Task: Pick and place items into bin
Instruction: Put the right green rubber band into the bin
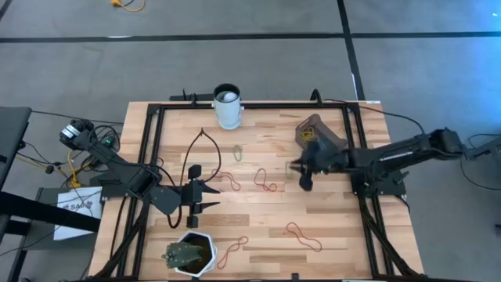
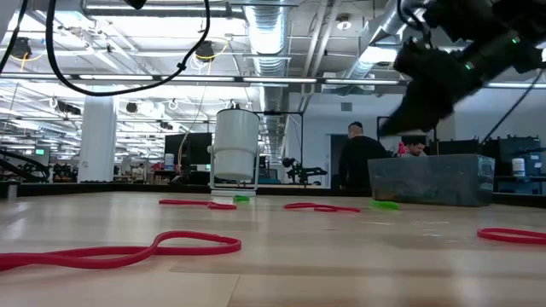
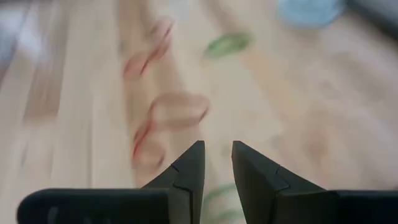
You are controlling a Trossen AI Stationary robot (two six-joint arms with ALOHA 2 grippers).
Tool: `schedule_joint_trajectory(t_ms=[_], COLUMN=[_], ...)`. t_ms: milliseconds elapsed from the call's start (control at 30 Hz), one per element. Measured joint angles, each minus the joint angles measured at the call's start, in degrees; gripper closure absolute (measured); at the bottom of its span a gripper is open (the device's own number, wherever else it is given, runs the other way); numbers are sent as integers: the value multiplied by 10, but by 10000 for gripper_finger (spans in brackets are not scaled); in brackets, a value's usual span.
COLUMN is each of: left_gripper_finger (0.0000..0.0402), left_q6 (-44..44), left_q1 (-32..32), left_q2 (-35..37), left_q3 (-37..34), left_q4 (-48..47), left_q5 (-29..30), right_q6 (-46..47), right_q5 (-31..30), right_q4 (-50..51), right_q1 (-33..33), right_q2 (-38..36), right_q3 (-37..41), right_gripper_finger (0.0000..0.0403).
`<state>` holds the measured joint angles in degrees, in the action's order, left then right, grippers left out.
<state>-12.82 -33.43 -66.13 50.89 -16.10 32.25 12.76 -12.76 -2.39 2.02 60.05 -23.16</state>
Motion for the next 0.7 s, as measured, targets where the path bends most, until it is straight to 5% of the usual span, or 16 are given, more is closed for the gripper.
schedule_joint_trajectory(t_ms=[400,700], left_gripper_finger=[266,266], left_q6=[-1,-2], left_q1=[0,0], left_q2=[0,0], left_q3=[0,0], left_q4=[0,0], left_q5=[-1,-1], right_q6=[27,67], right_q5=[-7,-6], right_q4=[-70,-79], right_q1=[43,43], right_q2=[199,244], right_q3=[0,-1], right_gripper_finger=[328,328])
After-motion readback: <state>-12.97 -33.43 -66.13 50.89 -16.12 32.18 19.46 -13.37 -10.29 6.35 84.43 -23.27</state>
